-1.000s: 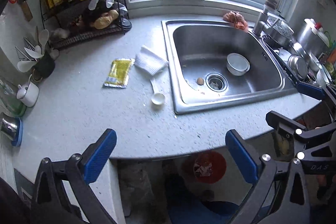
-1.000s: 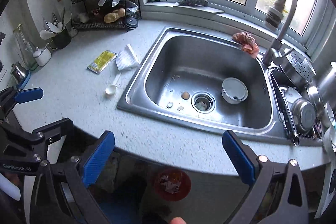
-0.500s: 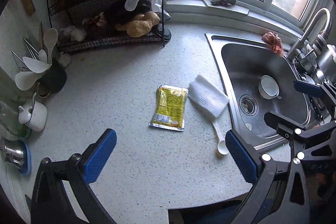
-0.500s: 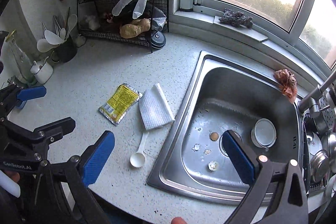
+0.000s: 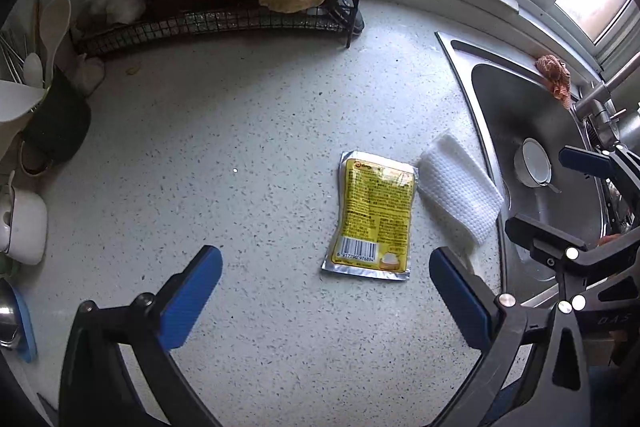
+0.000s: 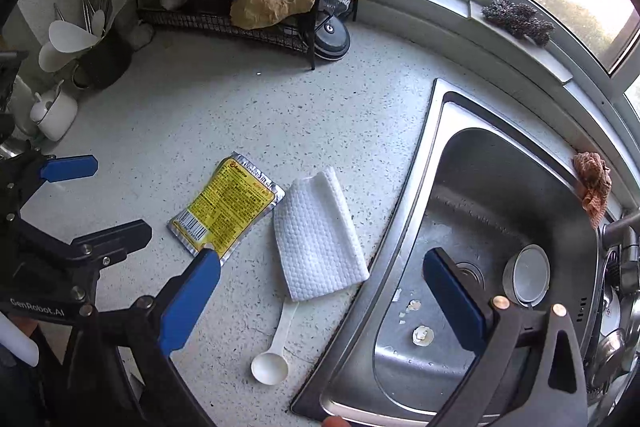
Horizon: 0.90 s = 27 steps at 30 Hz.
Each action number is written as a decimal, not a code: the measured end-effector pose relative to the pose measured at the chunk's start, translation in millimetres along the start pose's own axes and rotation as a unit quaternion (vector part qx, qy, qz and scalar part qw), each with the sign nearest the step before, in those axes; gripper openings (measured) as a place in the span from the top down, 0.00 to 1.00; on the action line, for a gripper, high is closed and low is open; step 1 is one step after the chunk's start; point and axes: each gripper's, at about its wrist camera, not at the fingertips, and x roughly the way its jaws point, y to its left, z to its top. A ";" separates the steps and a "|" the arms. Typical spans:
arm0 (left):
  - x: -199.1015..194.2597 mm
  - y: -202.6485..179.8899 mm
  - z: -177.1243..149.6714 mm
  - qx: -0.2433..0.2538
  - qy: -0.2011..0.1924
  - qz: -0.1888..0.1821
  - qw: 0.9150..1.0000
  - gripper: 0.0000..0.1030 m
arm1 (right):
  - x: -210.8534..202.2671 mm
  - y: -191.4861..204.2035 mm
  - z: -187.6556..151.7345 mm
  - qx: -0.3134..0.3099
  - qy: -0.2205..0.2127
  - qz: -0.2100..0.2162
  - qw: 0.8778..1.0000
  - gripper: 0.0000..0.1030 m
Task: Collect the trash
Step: 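Grasp the white wipe with the right gripper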
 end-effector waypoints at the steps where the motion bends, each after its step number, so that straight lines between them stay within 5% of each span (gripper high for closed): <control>1: 4.3 2.1 2.3 -0.004 0.003 -0.006 1.000 0.00 | 5.7 -0.1 3.0 -0.005 0.008 0.001 1.000 0.01; 9: 40.1 16.6 19.1 -0.020 0.033 -0.015 0.999 0.00 | 51.8 1.1 25.7 -0.039 0.051 0.016 0.998 0.01; 16: 62.9 27.4 16.3 -0.024 0.066 -0.004 0.998 0.00 | 80.7 3.6 27.4 -0.060 0.092 0.023 0.994 0.24; 25: 63.9 21.6 18.2 -0.019 0.067 -0.013 0.998 0.00 | 86.3 1.0 23.1 -0.055 0.111 0.034 0.992 0.36; 27: 63.2 20.4 21.3 -0.016 0.064 -0.015 0.998 0.00 | 82.1 -1.1 22.7 -0.050 0.109 0.034 0.992 0.53</control>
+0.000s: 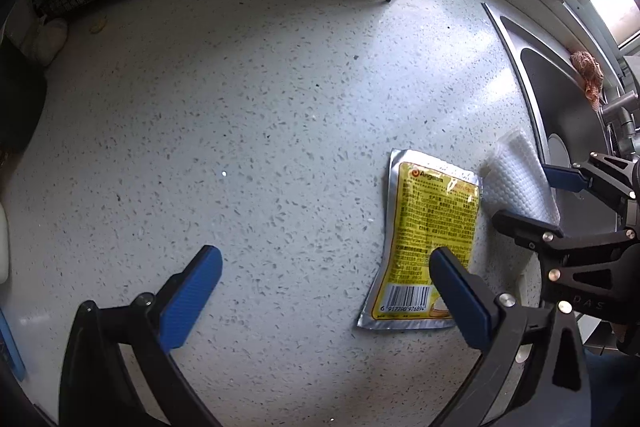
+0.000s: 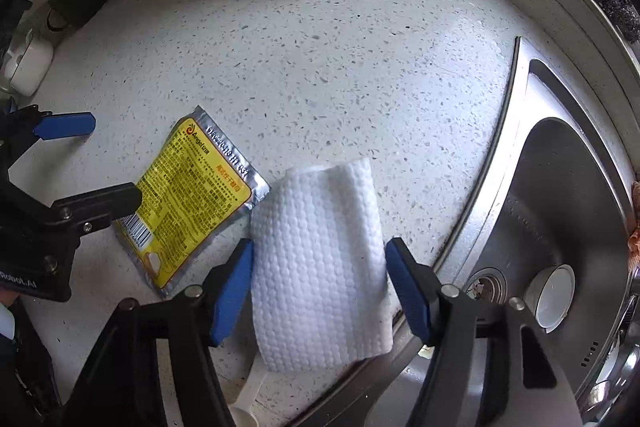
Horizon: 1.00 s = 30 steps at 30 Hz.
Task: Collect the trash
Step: 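Grasp the white wipe with the right gripper, then grasp the yellow sachet with the left gripper while the right gripper holds the wipe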
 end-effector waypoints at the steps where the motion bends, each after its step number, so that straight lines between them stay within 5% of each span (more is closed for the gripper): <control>1: -2.0 -1.5 2.6 0.002 -0.002 -0.001 1.000 0.00 | -3.1 -1.4 -0.7 0.003 -0.005 0.000 1.000 0.75; 2: -4.7 -2.8 3.4 0.006 -0.003 -0.005 1.000 0.00 | -4.2 -3.5 -0.3 0.005 -0.004 0.000 1.000 0.89; 3: -7.6 -4.5 4.1 0.009 -0.005 -0.006 1.000 0.00 | -5.7 -5.0 -1.1 0.008 0.000 -0.003 1.000 0.90; 17: -15.8 -60.2 8.8 0.082 -0.010 0.004 0.997 0.00 | -66.2 -38.1 -43.8 0.115 -0.060 -0.020 0.991 0.90; 30: 15.3 -74.3 18.9 0.096 0.029 0.023 0.995 0.00 | -44.8 -47.5 -49.6 0.141 -0.052 -0.003 0.989 0.90</control>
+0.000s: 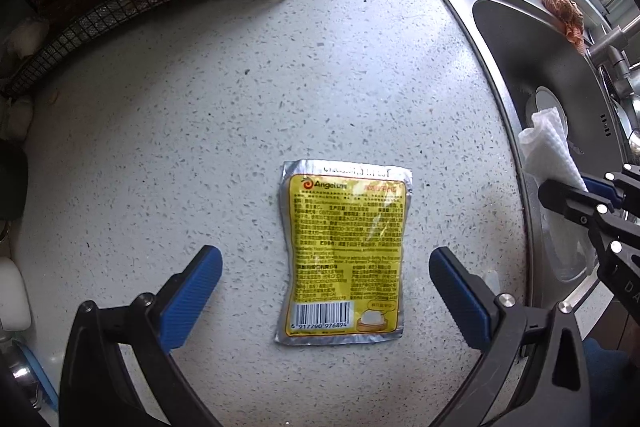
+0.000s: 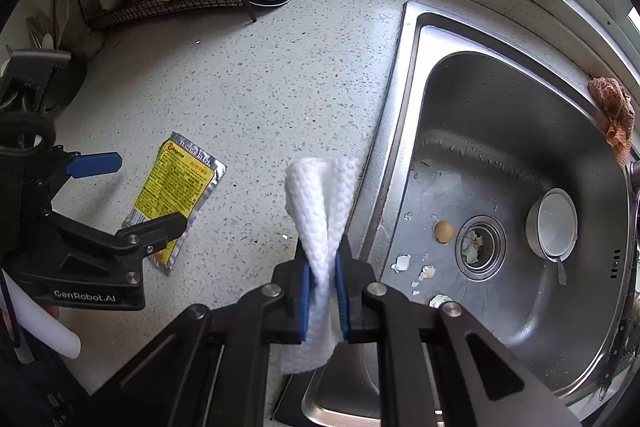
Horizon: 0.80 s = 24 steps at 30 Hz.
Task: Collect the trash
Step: 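Grasp the yellow sachet with the left gripper while the right gripper holds the wipe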
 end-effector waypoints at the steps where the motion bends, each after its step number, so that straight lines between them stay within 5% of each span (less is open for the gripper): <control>1: 2.6 -1.8 1.1 0.002 0.003 0.001 1.000 0.00 | 0.3 1.1 0.6 0.000 -0.001 -0.001 1.000 0.90; 14: 31.7 -17.2 12.9 0.007 0.018 0.031 0.999 0.02 | 1.5 -7.2 1.6 0.021 -0.010 0.027 0.999 0.90; 21: 23.6 -30.3 15.2 0.009 -0.004 0.026 1.000 0.49 | -1.3 -8.5 3.7 0.033 -0.018 0.042 0.998 0.90; 24: 23.7 -32.5 15.2 0.006 -0.013 0.026 1.000 0.57 | -4.2 -8.5 5.6 0.036 -0.022 0.036 0.998 0.90</control>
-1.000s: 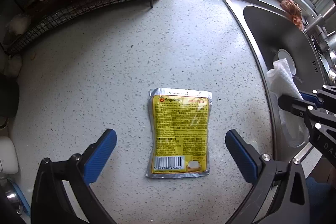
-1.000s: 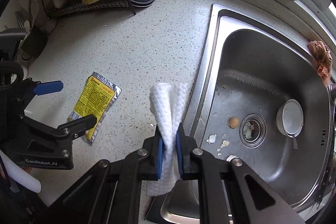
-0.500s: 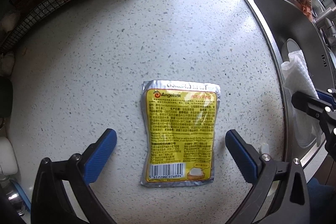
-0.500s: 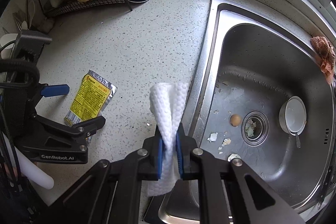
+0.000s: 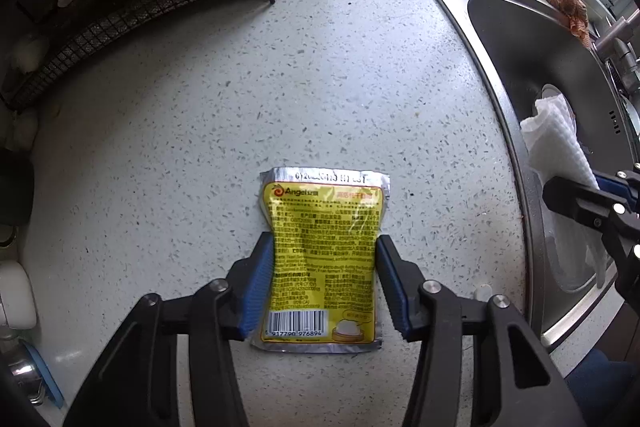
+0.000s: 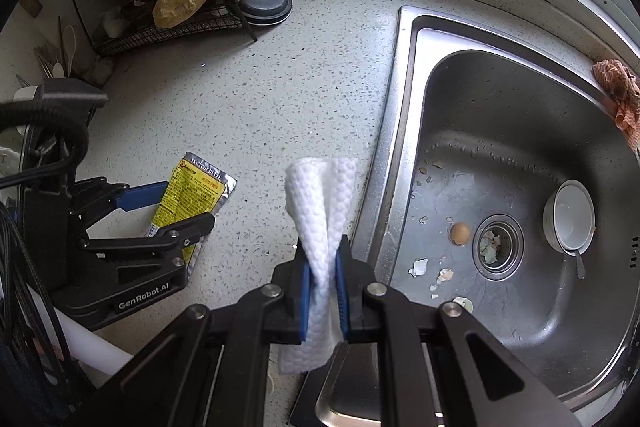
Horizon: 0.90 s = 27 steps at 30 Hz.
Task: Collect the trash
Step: 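Grasp the yellow sachet with the left gripper while the right gripper holds the wipe, then carry the yellow sachet and white wipe down toward the red bucket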
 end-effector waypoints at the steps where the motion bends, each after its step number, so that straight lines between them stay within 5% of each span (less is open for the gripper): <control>1: -0.7 0.0 -0.3 -0.003 -0.004 -0.001 1.000 0.58 | -0.9 1.1 -0.7 0.000 -0.001 -0.002 1.000 0.90; 12: -26.7 -1.0 -33.5 -0.049 -0.036 -0.036 0.998 0.62 | -27.2 18.7 -30.3 -0.022 -0.017 -0.021 0.999 0.90; 27: -104.8 -66.0 -89.2 -0.007 -0.082 -0.055 0.995 0.62 | -93.0 -6.5 -95.7 -0.012 -0.063 -0.038 0.997 0.90</control>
